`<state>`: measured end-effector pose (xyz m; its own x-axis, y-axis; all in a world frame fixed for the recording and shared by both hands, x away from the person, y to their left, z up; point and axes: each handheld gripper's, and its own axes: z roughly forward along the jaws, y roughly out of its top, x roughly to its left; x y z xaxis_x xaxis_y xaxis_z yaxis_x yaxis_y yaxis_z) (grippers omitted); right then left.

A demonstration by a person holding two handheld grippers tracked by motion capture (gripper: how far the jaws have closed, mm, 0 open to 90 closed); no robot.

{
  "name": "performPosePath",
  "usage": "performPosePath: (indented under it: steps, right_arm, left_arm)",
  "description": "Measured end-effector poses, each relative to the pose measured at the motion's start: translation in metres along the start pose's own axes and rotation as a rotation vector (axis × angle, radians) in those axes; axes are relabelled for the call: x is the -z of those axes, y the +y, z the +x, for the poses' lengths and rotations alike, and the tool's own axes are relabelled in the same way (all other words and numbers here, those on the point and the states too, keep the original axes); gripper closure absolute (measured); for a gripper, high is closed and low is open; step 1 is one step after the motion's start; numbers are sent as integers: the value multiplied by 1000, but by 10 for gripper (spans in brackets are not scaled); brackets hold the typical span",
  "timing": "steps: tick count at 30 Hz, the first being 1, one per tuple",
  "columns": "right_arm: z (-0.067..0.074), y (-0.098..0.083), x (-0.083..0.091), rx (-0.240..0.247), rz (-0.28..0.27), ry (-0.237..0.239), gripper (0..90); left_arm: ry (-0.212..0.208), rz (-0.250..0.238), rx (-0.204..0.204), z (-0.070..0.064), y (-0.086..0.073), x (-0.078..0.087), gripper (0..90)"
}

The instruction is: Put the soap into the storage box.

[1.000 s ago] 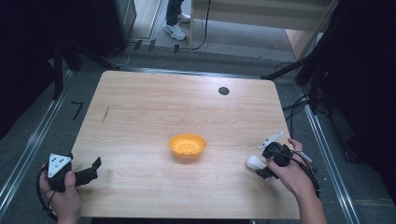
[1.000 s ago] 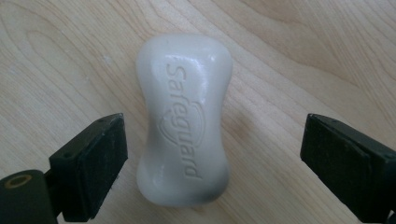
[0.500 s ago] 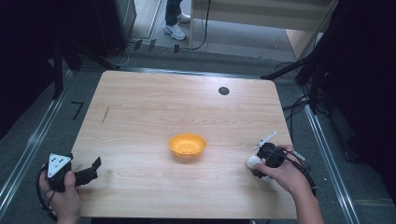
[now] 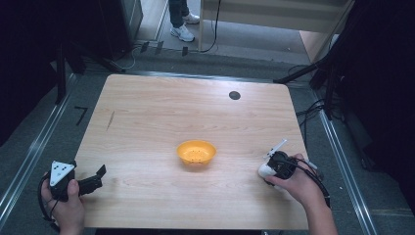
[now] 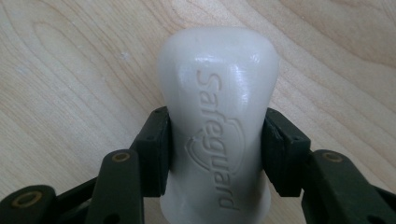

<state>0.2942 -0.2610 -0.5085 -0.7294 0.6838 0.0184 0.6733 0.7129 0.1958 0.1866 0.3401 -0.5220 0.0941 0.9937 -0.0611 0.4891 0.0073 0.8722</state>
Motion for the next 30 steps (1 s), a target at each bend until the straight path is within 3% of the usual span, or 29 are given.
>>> performPosePath:
  steps: [30]
  right_arm:
    - [4, 5, 1, 23, 19, 9, 510]
  left_arm:
    - [11, -4, -11, -2, 0, 1, 0]
